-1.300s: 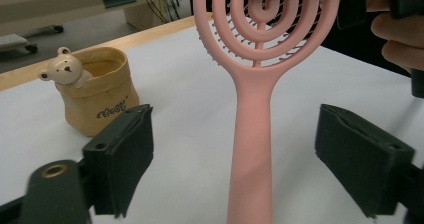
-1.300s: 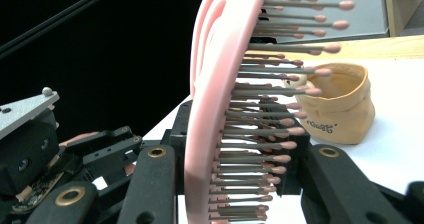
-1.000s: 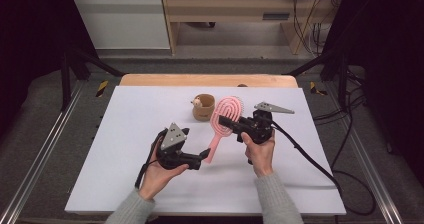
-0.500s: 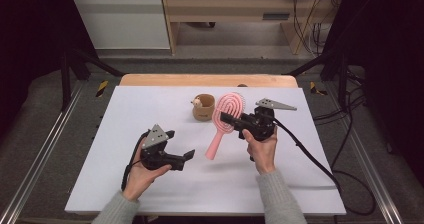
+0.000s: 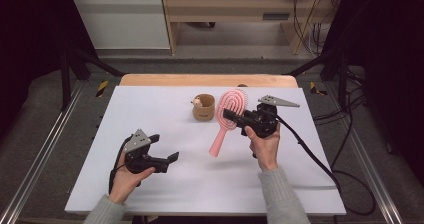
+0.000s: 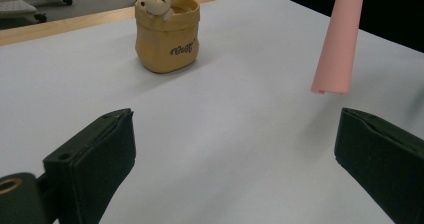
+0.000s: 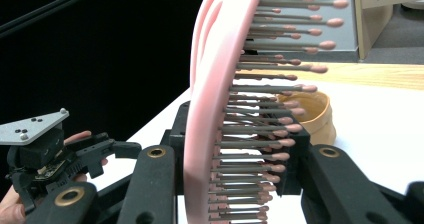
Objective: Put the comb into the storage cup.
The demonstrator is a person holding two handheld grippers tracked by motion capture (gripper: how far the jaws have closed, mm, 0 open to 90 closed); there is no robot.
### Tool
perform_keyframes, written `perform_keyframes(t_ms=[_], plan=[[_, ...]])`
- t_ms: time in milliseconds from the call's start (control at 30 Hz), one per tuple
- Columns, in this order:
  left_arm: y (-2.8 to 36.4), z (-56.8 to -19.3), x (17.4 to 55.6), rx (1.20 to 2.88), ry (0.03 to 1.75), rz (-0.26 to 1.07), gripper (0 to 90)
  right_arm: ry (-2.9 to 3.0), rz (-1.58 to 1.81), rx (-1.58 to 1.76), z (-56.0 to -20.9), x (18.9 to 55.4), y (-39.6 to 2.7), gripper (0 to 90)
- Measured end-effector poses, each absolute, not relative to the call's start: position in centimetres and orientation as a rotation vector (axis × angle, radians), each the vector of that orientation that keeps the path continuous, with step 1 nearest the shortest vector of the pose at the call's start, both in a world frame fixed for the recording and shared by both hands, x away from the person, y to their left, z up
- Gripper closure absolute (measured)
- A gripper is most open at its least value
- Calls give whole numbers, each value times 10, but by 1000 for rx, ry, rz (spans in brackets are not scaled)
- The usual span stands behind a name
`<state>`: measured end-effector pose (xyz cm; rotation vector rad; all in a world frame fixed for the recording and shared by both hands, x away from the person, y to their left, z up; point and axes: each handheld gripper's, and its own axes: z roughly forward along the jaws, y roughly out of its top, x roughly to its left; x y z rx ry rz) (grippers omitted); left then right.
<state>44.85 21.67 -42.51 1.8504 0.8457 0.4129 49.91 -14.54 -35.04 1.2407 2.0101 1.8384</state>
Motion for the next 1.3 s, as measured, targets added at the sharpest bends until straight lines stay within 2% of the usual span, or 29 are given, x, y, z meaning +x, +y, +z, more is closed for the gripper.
perform_keyframes(t_ms=[700,1300], plan=[[260,-444,440,1820,913,481,29,1985,1807,1204,-336,504,-146,624],[274,-456,440,1839,934,494,21,1976,1759,1180,-323,514,-136,624]])
